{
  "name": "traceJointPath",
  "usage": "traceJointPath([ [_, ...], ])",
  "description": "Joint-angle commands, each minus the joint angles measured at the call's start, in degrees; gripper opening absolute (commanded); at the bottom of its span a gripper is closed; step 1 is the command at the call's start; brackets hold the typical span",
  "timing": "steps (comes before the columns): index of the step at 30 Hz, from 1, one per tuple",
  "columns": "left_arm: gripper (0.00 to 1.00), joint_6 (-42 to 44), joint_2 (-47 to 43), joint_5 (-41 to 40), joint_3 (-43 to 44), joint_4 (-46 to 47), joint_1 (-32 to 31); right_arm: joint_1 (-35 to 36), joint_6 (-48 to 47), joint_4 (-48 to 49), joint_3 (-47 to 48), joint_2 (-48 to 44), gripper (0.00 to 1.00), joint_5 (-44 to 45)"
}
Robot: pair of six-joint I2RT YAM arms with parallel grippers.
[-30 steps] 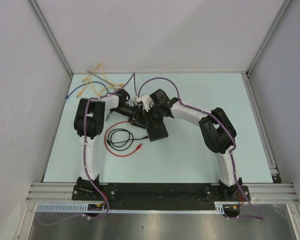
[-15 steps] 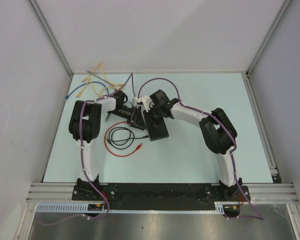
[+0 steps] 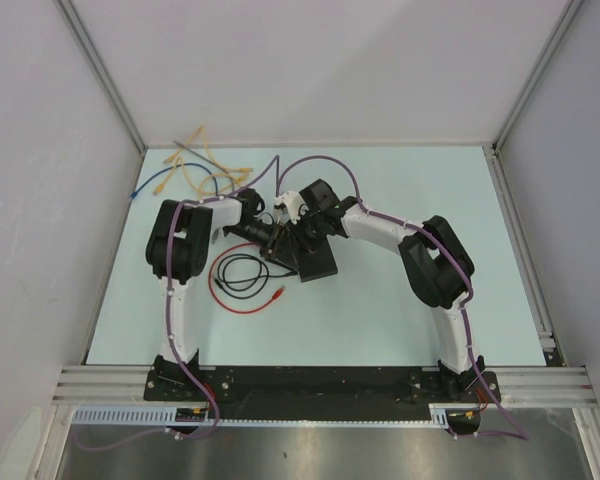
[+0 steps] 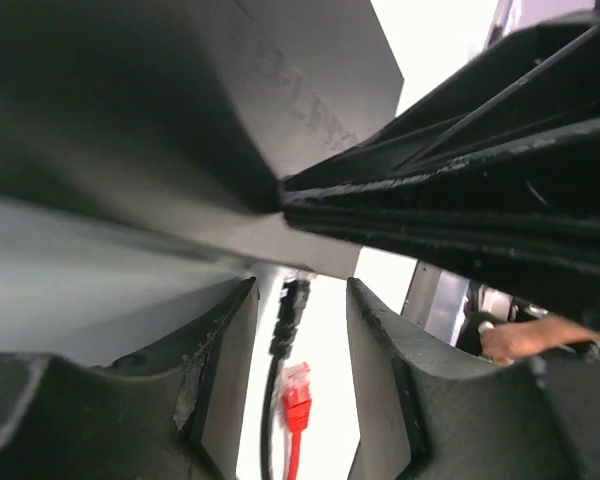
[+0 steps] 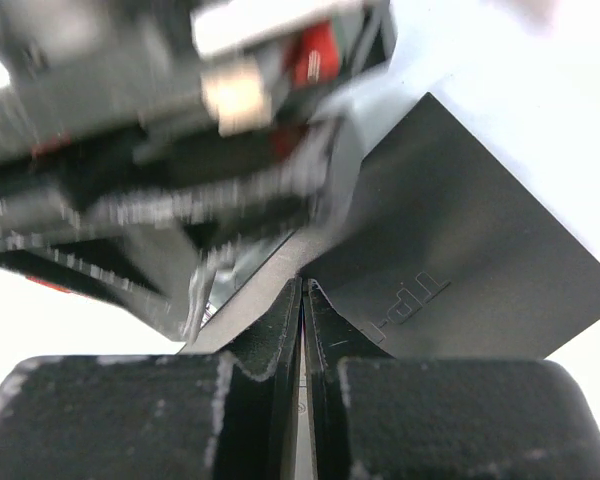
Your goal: Pull the plug from the switch port
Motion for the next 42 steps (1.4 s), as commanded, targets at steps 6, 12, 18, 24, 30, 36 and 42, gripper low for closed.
traceJointPath([
  [6,0.43,3.5,2.25,0.71,0.54,-1.43,-2.86,-0.37,-0.45,-4.12,-1.65,1.96,0.07,1.21],
  [12,0.44,9.99,4.71,2.03,2.74,-8.1,-2.77,-0.46,-0.45,-4.2,-1.38,1.96,0.08,1.21],
  [18,0.47,10.0,2.52,-0.16,0.01,-4.68,-2.42,-0.72,-0.45,-4.29,-1.21,2.32,0.07,1.12],
  [24,0.43,10.7,3.57,-0.52,1.94,-5.56,-2.33,-0.72,-0.45,-4.38,-0.94,2.58,0.08,0.95],
  [30,0.46,13.96,4.1,0.1,3.53,-7.84,-1.98,-0.81,-0.45,-4.38,-1.03,2.4,0.08,1.03],
  [36,0.37,15.62,4.63,1.23,4.49,-9.24,-1.63,-0.81,-0.54,-4.38,-0.94,2.49,0.08,1.03],
  [42,0.27,16.51,5.68,1.77,5.55,-11.27,-1.63,-0.81,-0.54,-4.47,-0.94,2.49,0.08,1.12],
])
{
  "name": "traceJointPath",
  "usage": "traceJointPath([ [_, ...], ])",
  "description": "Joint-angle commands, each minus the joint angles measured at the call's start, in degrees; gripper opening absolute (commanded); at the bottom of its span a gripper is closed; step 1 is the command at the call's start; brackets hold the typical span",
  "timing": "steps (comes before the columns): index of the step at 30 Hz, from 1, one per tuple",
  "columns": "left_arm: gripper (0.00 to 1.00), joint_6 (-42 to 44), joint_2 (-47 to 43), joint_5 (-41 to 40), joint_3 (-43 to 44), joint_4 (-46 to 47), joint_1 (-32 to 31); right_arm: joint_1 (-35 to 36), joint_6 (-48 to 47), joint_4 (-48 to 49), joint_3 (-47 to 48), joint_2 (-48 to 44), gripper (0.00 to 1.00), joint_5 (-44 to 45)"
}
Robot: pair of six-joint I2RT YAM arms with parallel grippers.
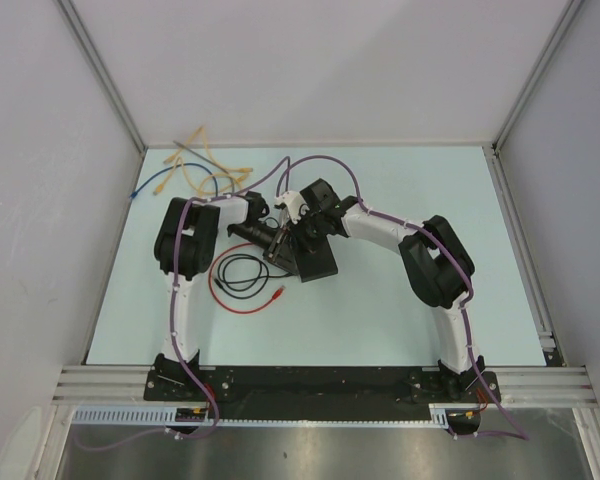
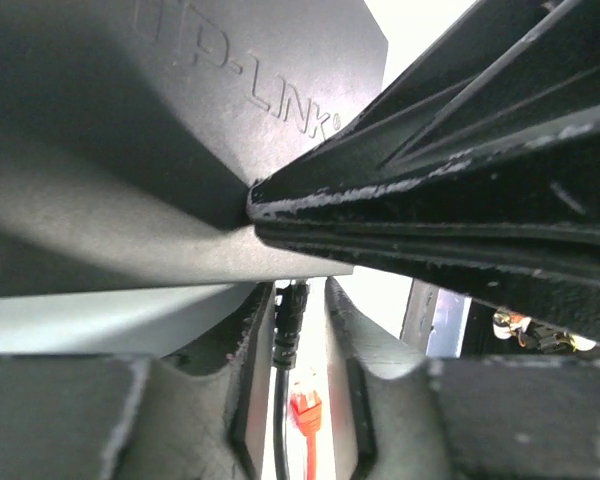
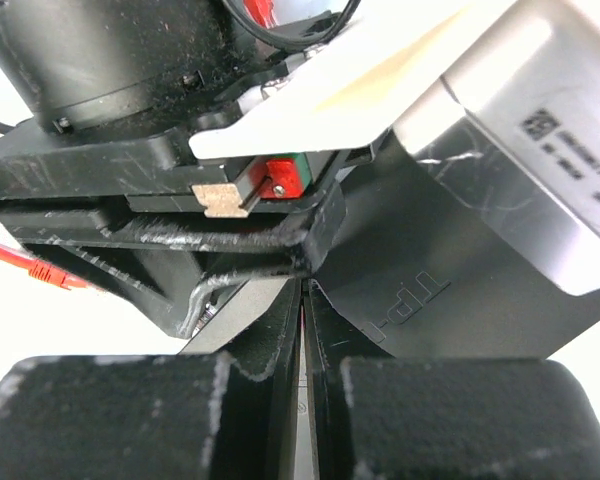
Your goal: Pull the plug from the switch port
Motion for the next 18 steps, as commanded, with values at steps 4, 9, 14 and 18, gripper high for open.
traceJointPath([
  [4,0.18,3.55,1.59,-1.45,1.6,-1.85,0.18,-0.22,-0.54,-4.23,-0.86,2.49,0.09,1.6],
  [9,0.04,2.58,1.95,-1.1,1.86,-2.73,0.19,-0.3,-0.63,-4.23,-0.77,2.67,0.09,1.69],
  [14,0.0,3.89,3.17,-3.81,6.58,-6.06,0.27,-0.3,-0.63,-4.31,-0.77,2.67,0.09,1.6],
  [18,0.0,4.86,4.06,-5.57,9.68,-9.58,0.36,-0.22,-0.54,-4.49,-0.77,2.58,0.09,1.69],
])
